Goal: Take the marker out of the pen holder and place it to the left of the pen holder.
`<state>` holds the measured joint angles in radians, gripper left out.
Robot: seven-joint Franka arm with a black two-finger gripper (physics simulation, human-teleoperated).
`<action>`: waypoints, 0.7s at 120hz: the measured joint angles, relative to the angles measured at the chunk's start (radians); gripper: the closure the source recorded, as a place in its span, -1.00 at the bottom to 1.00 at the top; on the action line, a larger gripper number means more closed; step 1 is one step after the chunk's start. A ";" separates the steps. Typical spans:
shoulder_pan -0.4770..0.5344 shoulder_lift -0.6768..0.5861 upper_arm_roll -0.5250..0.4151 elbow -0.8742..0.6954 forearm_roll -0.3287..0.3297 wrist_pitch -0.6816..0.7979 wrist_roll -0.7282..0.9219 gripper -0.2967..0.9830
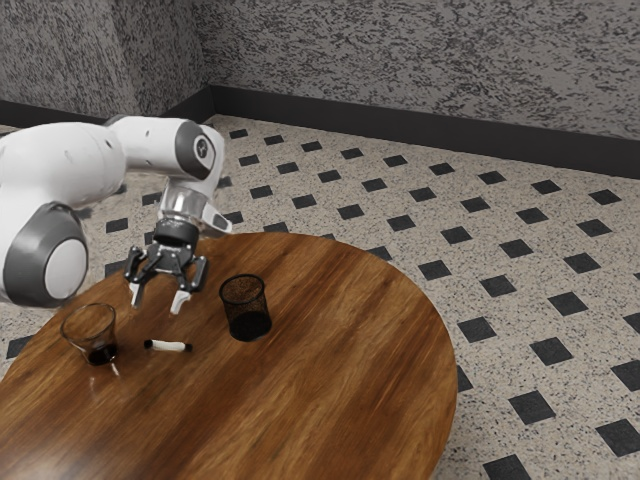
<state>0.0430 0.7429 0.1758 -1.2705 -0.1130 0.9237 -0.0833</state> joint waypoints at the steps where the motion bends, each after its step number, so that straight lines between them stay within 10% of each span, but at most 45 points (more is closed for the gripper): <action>1: 0.000 -0.007 0.001 0.001 -0.002 0.004 -0.001 -0.20; 41: -0.036 -0.551 -0.125 -0.221 0.108 0.358 -0.017 -0.47; 84: -0.050 -0.603 -0.144 -0.245 0.140 0.536 -0.004 -0.52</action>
<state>-0.0074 0.1401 0.0316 -1.5150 0.0271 1.4596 -0.0872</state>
